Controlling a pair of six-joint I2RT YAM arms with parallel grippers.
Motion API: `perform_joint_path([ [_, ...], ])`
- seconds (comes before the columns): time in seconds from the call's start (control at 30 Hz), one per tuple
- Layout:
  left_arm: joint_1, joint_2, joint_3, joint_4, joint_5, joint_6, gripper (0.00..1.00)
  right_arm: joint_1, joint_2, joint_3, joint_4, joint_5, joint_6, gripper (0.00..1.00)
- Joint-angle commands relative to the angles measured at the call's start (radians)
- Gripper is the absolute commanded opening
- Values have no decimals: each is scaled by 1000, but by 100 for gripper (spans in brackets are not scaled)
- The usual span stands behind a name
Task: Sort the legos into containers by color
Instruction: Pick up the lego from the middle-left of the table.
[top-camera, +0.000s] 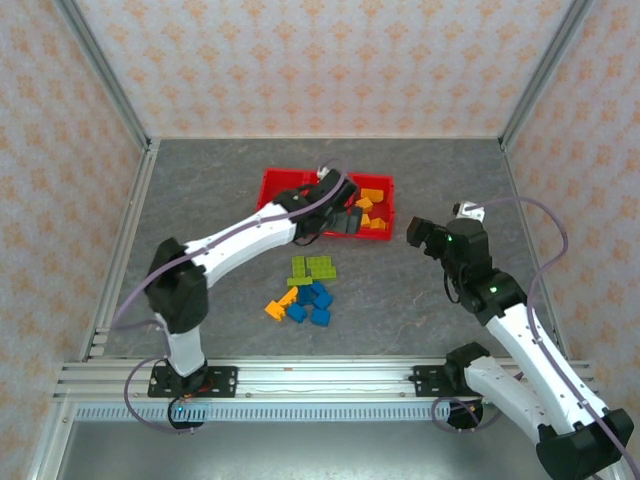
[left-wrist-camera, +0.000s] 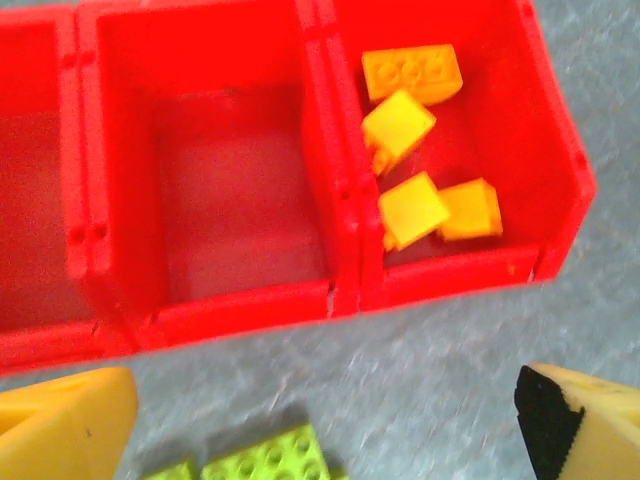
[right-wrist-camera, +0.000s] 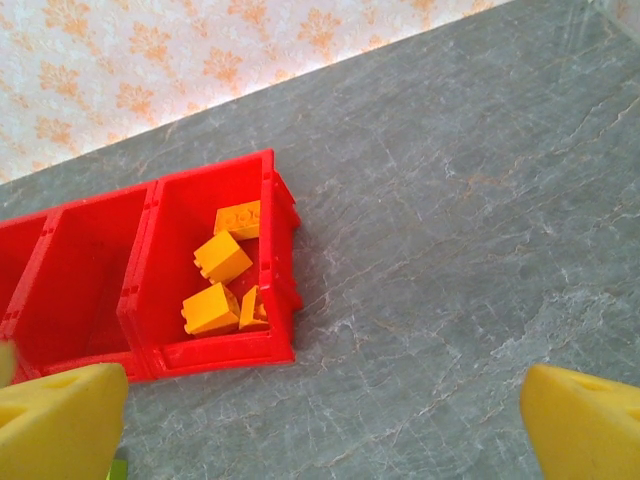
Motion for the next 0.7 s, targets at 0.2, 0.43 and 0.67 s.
perform_joint_path([
  [0.2, -171, -148, -276, -35, 2, -62, 93, -1, 62, -30, 52, -75, 40, 100],
  [0.43, -240, -168, -444, 33, 54, -219, 87, -1, 141, -8, 67, -79, 47, 100],
  [0.67, -258, -238, -593, 169, 84, -357, 82, -1, 210, 24, 82, -77, 43, 100],
])
